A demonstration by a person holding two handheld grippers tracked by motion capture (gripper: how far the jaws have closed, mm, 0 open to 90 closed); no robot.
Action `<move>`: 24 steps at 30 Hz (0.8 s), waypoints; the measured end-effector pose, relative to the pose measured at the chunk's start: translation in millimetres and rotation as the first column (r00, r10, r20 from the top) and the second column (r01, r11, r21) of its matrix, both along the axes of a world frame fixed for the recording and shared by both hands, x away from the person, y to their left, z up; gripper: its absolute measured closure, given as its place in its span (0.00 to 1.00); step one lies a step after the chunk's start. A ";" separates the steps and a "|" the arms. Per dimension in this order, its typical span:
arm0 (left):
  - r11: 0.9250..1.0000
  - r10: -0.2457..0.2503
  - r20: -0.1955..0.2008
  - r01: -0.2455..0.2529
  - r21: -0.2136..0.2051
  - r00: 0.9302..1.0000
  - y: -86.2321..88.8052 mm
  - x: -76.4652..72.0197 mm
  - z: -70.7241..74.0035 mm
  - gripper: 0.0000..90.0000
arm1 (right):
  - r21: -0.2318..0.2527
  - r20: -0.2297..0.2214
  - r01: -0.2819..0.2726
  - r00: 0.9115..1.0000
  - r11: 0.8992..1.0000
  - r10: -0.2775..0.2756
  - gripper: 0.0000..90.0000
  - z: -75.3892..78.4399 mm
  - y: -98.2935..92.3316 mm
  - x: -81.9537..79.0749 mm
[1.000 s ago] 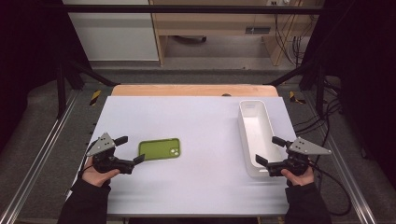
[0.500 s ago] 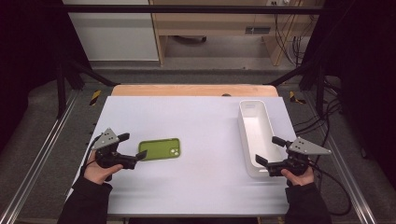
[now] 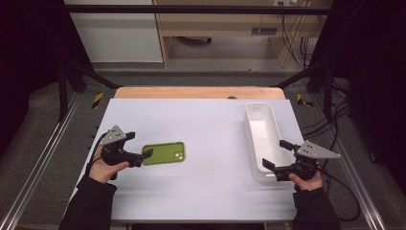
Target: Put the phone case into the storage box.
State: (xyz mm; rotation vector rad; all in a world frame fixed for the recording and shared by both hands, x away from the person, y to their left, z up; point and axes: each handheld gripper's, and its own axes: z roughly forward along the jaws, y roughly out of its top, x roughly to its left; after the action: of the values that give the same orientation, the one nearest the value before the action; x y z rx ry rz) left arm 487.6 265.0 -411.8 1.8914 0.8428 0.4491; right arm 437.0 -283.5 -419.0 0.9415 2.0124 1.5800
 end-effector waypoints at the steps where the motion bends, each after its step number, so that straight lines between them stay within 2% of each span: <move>1: 1.000 0.002 -0.003 -0.002 0.001 1.000 -0.3 1.4 -0.4 0.00 | -0.001 0.001 0.001 1.000 1.000 -0.001 0.01 0.1 -0.2 0.0; 7: 1.000 0.015 -0.012 -0.015 0.004 1.000 -4.3 10.3 -2.6 0.00 | -0.001 0.001 0.001 1.000 1.000 -0.001 0.01 0.1 -0.3 0.1; 24: 0.997 0.053 -0.039 -0.051 0.054 0.998 -14.5 38.2 -11.4 0.00 | -0.002 -0.001 -0.001 1.000 1.000 0.001 0.01 -0.3 0.1 0.2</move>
State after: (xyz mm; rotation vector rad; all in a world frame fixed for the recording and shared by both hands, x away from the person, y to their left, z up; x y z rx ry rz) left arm 525.8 250.5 -423.2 1.9362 0.9168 0.4711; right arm 437.2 -283.3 -419.3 0.9408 2.0154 1.5777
